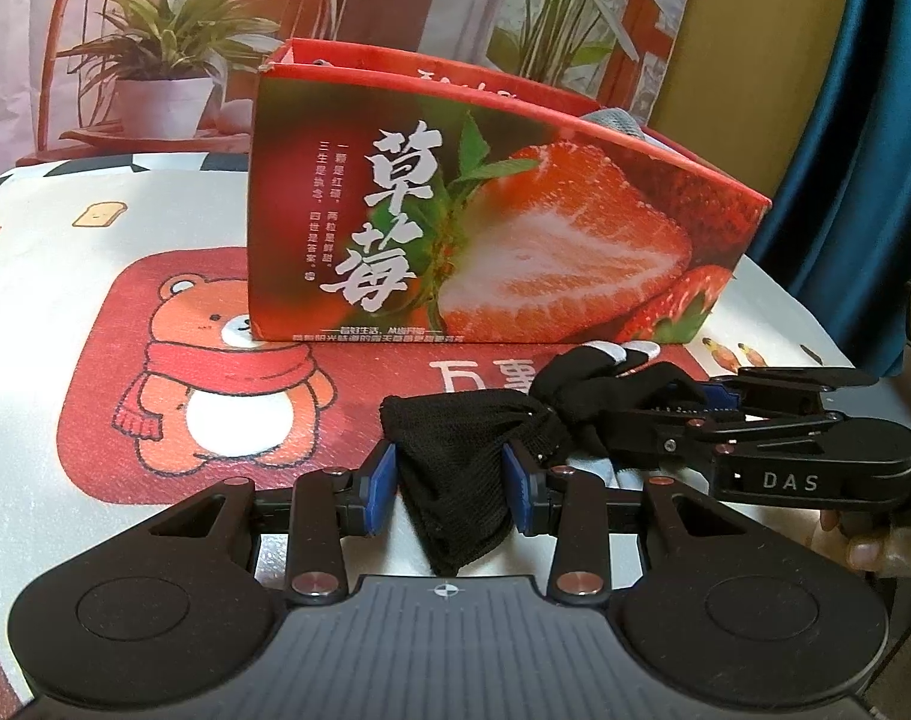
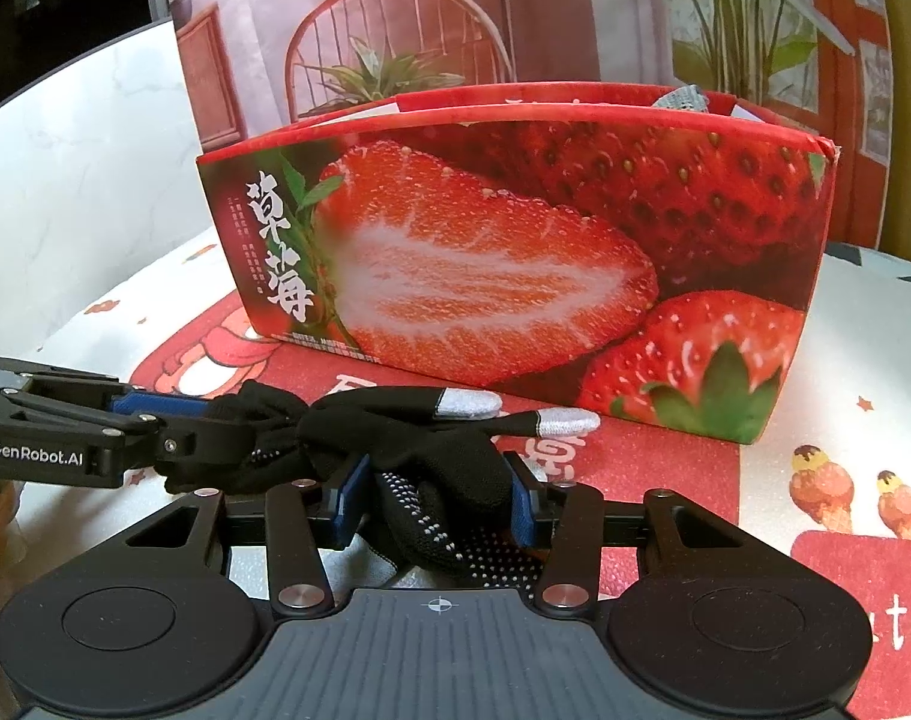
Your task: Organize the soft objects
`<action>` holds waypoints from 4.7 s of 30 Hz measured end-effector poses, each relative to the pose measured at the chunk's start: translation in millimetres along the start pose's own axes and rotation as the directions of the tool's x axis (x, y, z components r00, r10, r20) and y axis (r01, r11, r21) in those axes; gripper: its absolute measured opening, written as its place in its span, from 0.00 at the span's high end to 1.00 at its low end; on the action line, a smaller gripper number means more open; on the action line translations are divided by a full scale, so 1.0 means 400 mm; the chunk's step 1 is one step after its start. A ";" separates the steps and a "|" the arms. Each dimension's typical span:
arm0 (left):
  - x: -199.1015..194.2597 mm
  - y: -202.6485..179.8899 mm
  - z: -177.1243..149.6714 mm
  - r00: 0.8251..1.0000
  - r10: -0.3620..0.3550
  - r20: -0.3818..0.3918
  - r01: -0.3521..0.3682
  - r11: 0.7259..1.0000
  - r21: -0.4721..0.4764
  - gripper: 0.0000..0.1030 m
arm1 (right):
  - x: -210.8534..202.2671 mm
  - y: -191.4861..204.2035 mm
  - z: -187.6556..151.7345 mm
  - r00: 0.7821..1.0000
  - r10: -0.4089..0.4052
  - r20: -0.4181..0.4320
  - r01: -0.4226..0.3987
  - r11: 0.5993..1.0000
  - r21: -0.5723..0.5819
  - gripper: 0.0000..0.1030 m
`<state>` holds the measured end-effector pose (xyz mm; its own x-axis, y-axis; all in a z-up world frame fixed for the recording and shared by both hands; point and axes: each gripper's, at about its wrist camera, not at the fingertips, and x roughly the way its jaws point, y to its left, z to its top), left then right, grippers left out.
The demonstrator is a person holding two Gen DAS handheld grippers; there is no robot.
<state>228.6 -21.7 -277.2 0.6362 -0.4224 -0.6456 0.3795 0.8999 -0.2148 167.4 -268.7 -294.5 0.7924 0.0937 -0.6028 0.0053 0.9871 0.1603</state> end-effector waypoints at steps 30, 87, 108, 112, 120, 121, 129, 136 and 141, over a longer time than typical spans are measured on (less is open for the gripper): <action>-0.151 -0.056 0.167 0.983 -0.043 0.177 0.027 0.995 0.091 0.85 | -0.153 0.048 0.146 0.987 0.000 0.159 0.000 1.000 -0.001 0.80; 0.205 -0.008 0.422 0.991 0.072 -0.112 -0.060 0.993 0.105 0.83 | 0.174 -0.099 0.421 0.973 -0.129 -0.189 0.137 0.990 0.029 0.78; 0.023 -0.044 0.424 0.989 0.132 0.062 -0.140 0.980 0.138 0.03 | 0.018 -0.072 0.430 0.979 -0.203 0.028 0.203 0.979 -0.003 0.25; -0.014 -0.054 0.429 0.982 0.163 0.093 -0.174 0.978 0.120 0.00 | -0.026 -0.072 0.429 0.974 -0.212 0.078 0.211 0.977 0.025 0.01; -0.082 -0.044 0.423 0.959 0.250 0.131 -0.256 0.966 0.032 0.00 | -0.095 -0.048 0.420 0.962 -0.237 0.133 0.229 0.971 0.071 0.00; -0.095 -0.045 0.421 0.954 0.266 0.141 -0.272 0.962 0.026 0.00 | -0.102 -0.043 0.420 0.959 -0.247 0.136 0.239 0.968 0.074 0.00; -0.185 -0.077 0.402 0.923 0.339 0.184 -0.350 0.936 0.030 0.00 | -0.165 -0.003 0.410 0.952 -0.273 0.140 0.261 0.960 0.096 0.00; -0.277 -0.113 0.366 0.911 0.348 0.223 -0.364 0.931 0.035 0.00 | -0.252 0.040 0.397 0.943 -0.289 0.162 0.274 0.955 0.111 0.00; -0.367 -0.144 0.333 0.886 0.380 0.264 -0.398 0.917 0.017 0.00 | -0.335 0.084 0.388 0.932 -0.299 0.206 0.281 0.953 0.112 0.00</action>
<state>202.9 -25.9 -72.4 0.8855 -0.0609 -0.4605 0.1058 0.9918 0.0722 156.2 -268.4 -87.0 0.8623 -0.2346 -0.4488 0.2963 0.9524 0.0713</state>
